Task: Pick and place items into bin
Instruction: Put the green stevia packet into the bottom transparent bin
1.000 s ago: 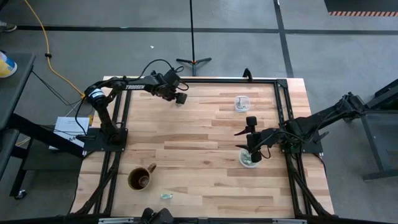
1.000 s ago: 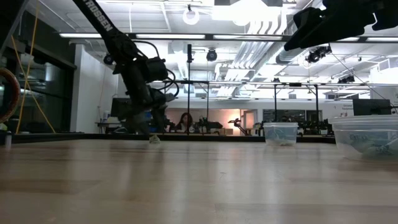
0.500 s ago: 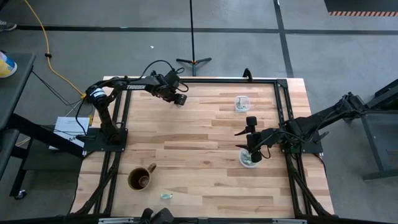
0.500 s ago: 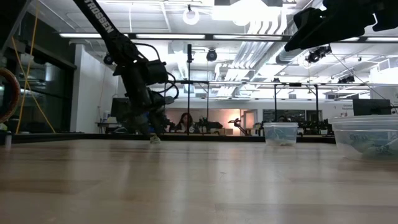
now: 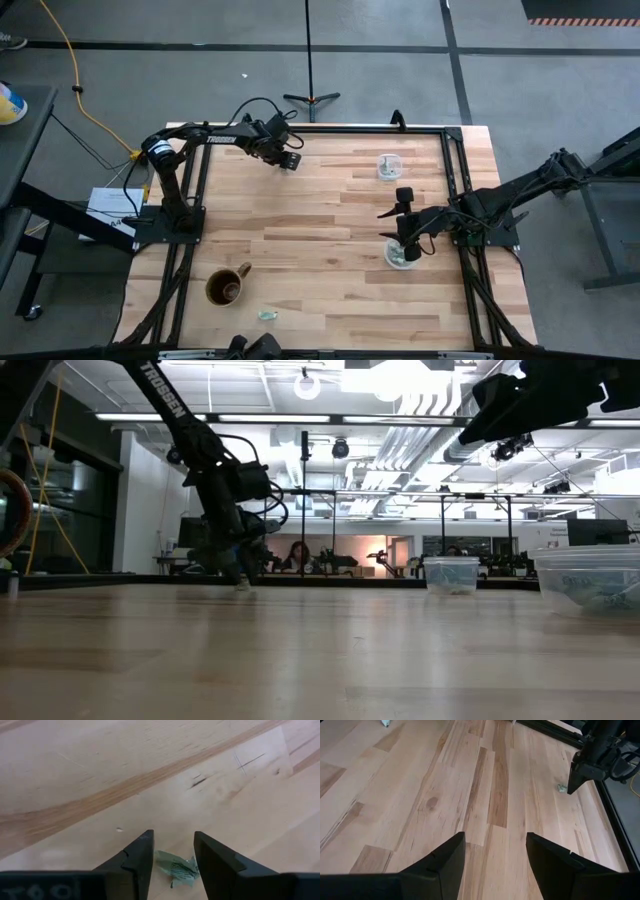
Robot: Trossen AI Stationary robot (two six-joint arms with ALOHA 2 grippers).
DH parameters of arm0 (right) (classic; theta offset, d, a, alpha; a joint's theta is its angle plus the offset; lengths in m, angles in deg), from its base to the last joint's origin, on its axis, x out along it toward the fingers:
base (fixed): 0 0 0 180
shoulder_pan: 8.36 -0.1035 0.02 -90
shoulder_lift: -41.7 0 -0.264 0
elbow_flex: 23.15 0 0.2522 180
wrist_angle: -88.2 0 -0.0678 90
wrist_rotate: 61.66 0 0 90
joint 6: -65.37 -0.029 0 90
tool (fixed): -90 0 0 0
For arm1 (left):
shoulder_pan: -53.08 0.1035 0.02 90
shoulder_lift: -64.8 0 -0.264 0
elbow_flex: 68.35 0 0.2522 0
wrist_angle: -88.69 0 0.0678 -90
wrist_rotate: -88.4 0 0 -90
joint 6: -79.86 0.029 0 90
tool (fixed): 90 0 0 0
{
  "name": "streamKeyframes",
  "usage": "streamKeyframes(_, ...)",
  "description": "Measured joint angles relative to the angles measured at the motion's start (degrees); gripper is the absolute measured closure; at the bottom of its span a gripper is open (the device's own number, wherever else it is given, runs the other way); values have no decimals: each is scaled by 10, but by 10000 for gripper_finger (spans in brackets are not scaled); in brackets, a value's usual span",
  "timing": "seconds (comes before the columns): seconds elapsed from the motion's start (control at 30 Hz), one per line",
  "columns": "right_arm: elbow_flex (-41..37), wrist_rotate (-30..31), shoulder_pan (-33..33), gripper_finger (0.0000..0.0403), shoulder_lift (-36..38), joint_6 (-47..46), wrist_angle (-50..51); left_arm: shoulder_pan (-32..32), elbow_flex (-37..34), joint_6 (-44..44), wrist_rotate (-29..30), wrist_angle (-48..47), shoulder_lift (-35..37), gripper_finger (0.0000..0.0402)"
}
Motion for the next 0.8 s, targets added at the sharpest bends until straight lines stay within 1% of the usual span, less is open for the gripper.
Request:
streamKeyframes(0.33,0,2,0,205,0,0,4,0,0,-2,-7,-4,-1,225)
streamKeyframes(0.43,0,2,0,205,0,0,4,0,0,-1,-7,-7,-1,235)
streamKeyframes(0.6,0,2,0,208,0,0,4,1,0,3,-5,-11,-2,282)
streamKeyframes(0.8,0,3,0,206,0,-2,4,1,-1,16,0,-15,-2,364)
